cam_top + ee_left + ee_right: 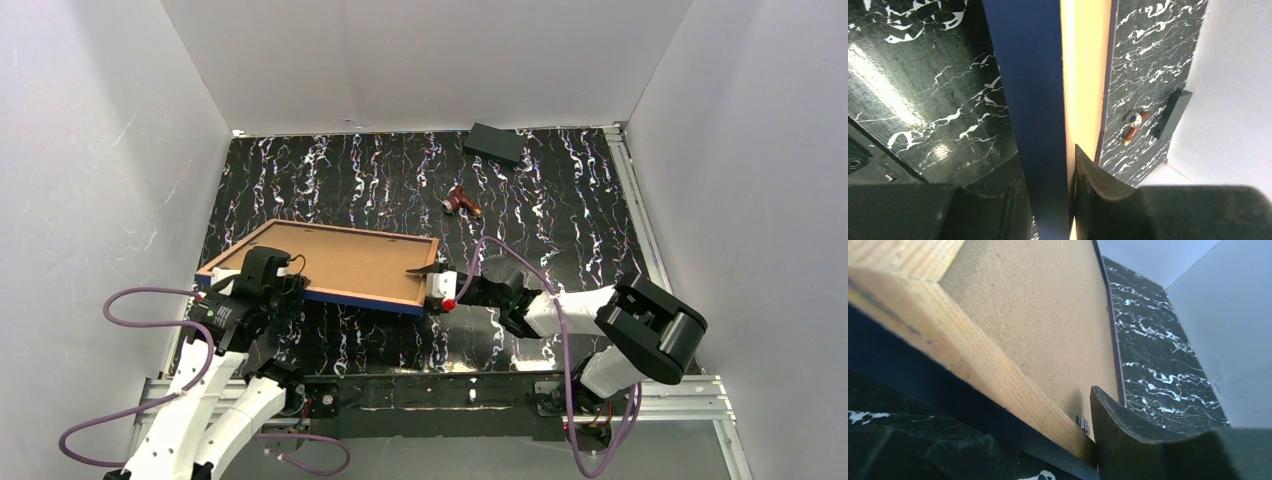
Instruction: Take the photo out of the frame
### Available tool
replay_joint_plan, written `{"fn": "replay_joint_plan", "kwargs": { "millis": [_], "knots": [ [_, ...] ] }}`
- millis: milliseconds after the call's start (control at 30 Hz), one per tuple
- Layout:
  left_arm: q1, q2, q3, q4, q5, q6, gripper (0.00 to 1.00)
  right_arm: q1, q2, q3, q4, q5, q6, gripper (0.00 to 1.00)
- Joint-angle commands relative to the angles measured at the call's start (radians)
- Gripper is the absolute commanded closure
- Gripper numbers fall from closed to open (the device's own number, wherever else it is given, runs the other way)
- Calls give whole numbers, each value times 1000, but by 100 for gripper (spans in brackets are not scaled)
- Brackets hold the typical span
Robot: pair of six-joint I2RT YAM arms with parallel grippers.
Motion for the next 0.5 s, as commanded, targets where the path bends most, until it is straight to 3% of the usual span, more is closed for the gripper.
{"fn": "replay_joint_plan", "kwargs": {
  "millis": [0, 67, 133, 267, 300, 400, 467],
  "knots": [
    [-5, 39, 8, -170, -24, 66, 100, 6, 42, 63, 198, 52, 28, 50],
    [-6, 42, 7, -167, -20, 65, 100, 6, 57, 63, 219, 81, 31, 56],
    [-6, 43, 6, -165, -14, 66, 92, 6, 62, 68, 219, 99, 36, 61],
    [-5, 32, 4, -152, -12, 91, 60, 5, 67, 90, 178, 123, 39, 73],
    [-5, 14, 20, -142, -32, 156, 39, 2, 75, 110, 149, 129, 41, 80],
    [-5, -5, 62, -145, -71, 269, 23, -13, 86, 136, 129, 109, 68, 85],
    [-5, -15, 104, -145, -99, 375, 18, -29, 88, 158, 87, 82, 87, 89]
  ]
}}
